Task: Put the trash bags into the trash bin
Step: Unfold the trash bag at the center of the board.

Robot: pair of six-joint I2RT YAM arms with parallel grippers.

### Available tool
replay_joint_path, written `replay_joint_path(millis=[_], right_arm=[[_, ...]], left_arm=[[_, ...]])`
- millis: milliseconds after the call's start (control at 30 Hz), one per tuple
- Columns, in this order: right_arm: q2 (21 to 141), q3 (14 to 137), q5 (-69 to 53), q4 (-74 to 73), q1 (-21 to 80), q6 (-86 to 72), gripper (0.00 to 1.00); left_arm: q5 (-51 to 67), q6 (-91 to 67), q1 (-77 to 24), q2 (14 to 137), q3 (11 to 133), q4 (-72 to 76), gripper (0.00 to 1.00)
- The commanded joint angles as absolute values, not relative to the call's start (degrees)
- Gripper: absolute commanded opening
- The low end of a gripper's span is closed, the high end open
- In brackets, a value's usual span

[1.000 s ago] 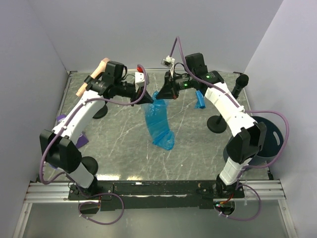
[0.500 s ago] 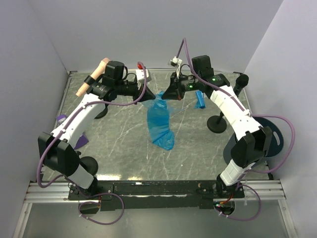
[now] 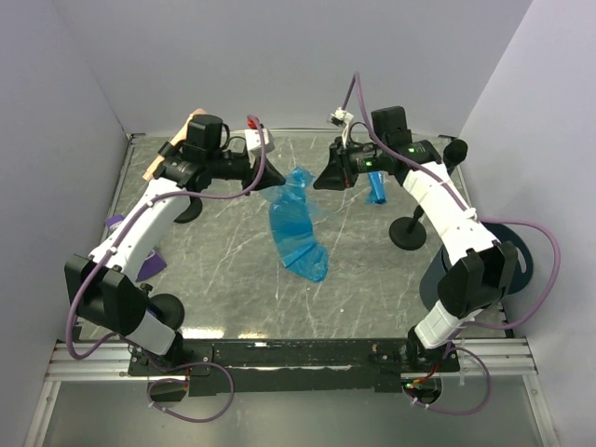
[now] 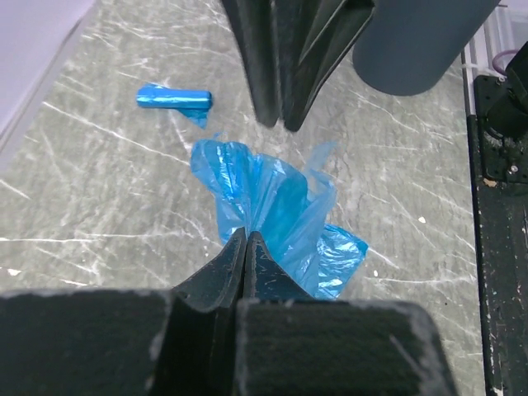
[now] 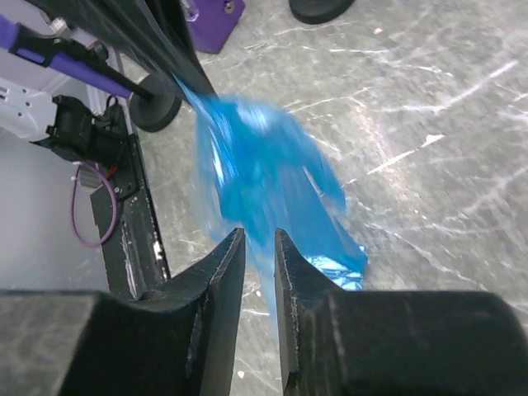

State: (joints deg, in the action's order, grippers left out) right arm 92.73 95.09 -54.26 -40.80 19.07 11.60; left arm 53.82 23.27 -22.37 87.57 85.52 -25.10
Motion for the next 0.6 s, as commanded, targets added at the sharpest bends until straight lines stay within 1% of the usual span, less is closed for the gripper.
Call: replay_joint_path(millis=[0, 167, 333, 467, 567], right_arm=[[88.94, 93.52, -55.46, -40.43, 18.37, 11.95, 0.28], [89.91, 94.74, -56.78, -40.17, 18.46, 12.39, 0.30], [92.54, 97.46, -58.97, -40.34, 19.86, 13.01, 0.39], [93.60, 98.88, -60.82, -40.43, 22.40, 13.62, 0.53], [94.39, 98.88, -58.98, -38.94, 23.64, 12.40, 0.53]], left_arm=[[58.88, 24.44, -21.71, 84.73, 85.17, -24.35, 0.01], [61.43, 24.69, -21.71, 85.17, 86.22, -25.48, 0.01], [62.93, 24.52, -21.71, 85.60, 86.66, -25.58, 0.01], [62.93, 24.00, -21.80, 85.87, 86.75, -24.79, 0.01], [64.16, 24.17, -21.80, 86.39, 87.71, -25.31, 0.01]])
